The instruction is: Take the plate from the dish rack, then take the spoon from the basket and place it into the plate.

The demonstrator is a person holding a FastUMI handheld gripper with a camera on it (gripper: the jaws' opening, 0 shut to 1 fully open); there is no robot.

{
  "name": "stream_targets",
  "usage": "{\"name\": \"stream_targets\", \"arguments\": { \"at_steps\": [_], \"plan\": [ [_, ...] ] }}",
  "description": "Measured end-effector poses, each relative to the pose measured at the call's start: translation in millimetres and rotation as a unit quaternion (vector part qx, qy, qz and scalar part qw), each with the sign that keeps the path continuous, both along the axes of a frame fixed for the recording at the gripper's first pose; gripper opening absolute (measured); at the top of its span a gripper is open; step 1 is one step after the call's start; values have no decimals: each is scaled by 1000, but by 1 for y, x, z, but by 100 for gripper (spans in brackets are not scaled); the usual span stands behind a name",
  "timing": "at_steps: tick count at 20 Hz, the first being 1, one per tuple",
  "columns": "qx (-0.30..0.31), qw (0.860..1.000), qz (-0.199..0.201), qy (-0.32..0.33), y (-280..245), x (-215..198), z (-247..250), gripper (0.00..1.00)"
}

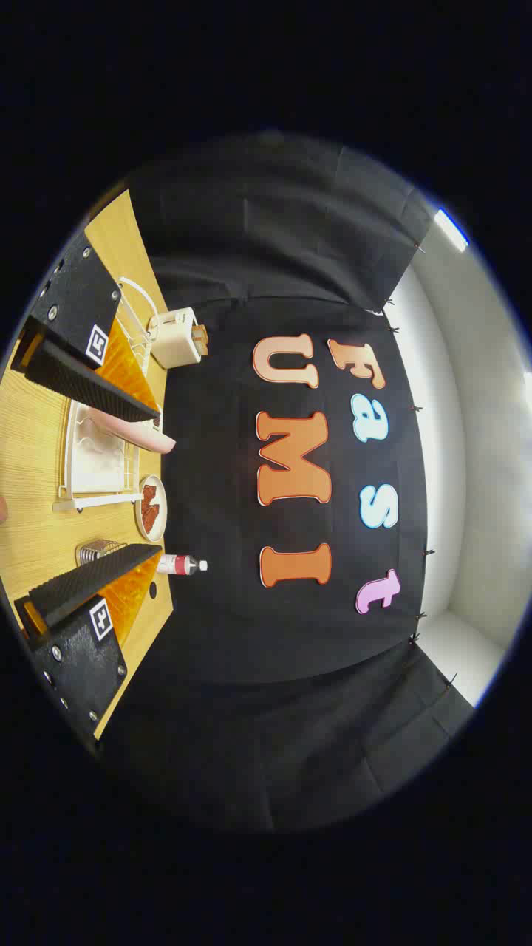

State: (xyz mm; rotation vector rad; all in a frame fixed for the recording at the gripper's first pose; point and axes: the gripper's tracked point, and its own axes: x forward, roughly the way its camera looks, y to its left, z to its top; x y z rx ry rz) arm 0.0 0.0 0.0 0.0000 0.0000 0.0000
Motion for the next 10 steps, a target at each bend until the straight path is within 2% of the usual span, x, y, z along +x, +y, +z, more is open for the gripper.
{"name": "stream_targets", "arguments": {
  "at_steps": [5,10],
  "plan": [
    [10,1000,-3,9,-5,1,-5,99],
    [-4,1000,-5,21,-12,-2,-12,99]
  ]
}}
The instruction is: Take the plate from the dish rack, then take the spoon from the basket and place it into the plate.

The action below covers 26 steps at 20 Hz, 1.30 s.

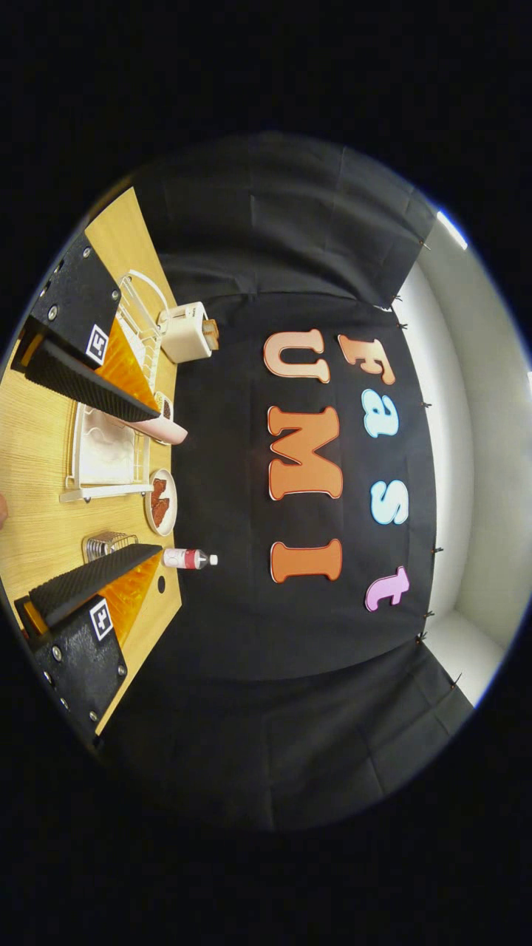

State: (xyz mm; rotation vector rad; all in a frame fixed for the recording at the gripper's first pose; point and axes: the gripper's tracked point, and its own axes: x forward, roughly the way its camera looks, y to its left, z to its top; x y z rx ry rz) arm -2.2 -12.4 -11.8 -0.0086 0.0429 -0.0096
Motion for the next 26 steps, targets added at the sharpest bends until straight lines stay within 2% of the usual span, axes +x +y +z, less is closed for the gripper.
{"name": "stream_targets", "arguments": {
  "at_steps": [6,14,16,20,24,26],
  "plan": [
    [9,1000,4,2,4,6,-1,99],
    [52,996,10,71,22,34,-10,99],
    [60,994,23,89,35,48,-4,98],
    [29,992,33,120,49,90,5,98],
    [20,978,58,199,79,120,-15,98],
    [4,972,49,230,82,136,-26,98]
  ]
}}
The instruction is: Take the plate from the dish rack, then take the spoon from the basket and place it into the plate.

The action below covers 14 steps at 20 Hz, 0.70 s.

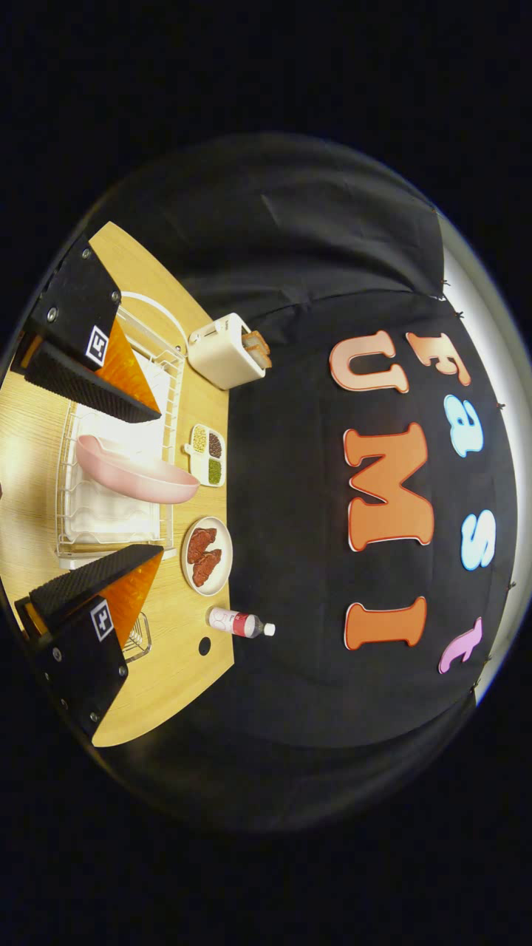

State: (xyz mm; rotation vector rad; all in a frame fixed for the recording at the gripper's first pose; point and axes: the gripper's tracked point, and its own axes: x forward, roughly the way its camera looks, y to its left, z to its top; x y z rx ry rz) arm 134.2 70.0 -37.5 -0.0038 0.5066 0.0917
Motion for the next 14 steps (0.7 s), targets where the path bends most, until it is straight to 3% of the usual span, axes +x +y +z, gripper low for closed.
{"name": "stream_targets", "arguments": {
  "at_steps": [8,12,14],
  "plan": [
    [-33,995,-33,88,-1,55,-53,96],
    [-29,991,-52,121,-9,68,-75,78],
    [-32,989,-61,135,-12,72,-85,63]
  ]
}}
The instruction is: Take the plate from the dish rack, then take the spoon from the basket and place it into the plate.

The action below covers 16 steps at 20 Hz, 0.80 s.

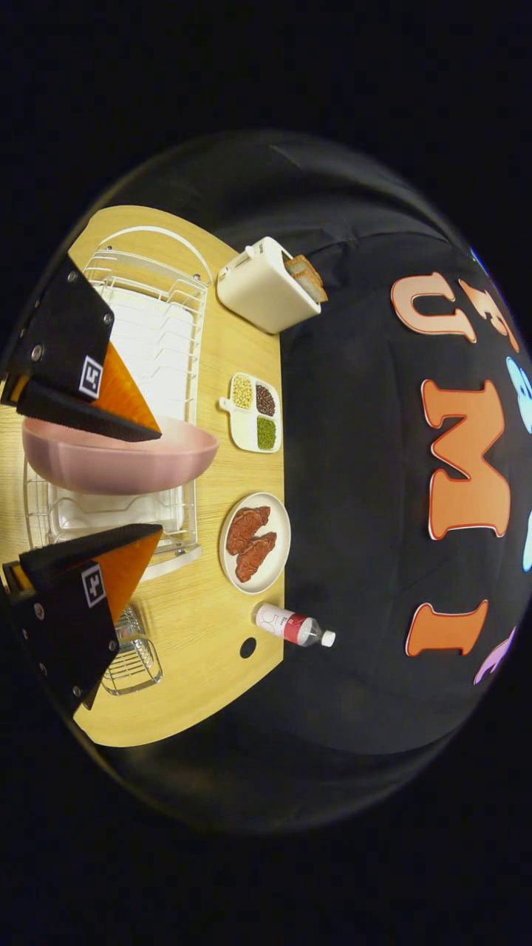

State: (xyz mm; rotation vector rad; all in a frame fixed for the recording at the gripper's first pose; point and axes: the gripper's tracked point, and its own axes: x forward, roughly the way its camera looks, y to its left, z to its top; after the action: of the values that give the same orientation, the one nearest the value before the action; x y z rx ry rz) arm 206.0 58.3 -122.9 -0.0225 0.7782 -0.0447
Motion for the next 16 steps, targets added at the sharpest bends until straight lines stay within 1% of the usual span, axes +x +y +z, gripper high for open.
{"name": "stream_targets", "arguments": {
  "at_steps": [2,3,4,5,7,9,16],
  "plan": [
    [6,1000,-3,16,5,1,-8,49],
    [8,1000,-12,22,6,1,-9,39],
    [1,999,-23,22,2,3,-8,32],
    [-12,999,-32,23,-1,3,-8,29],
    [-19,999,-39,20,1,6,-5,26],
    [-29,998,-43,21,4,5,-4,24],
    [-83,996,-41,1,4,8,22,24]
  ]
}}
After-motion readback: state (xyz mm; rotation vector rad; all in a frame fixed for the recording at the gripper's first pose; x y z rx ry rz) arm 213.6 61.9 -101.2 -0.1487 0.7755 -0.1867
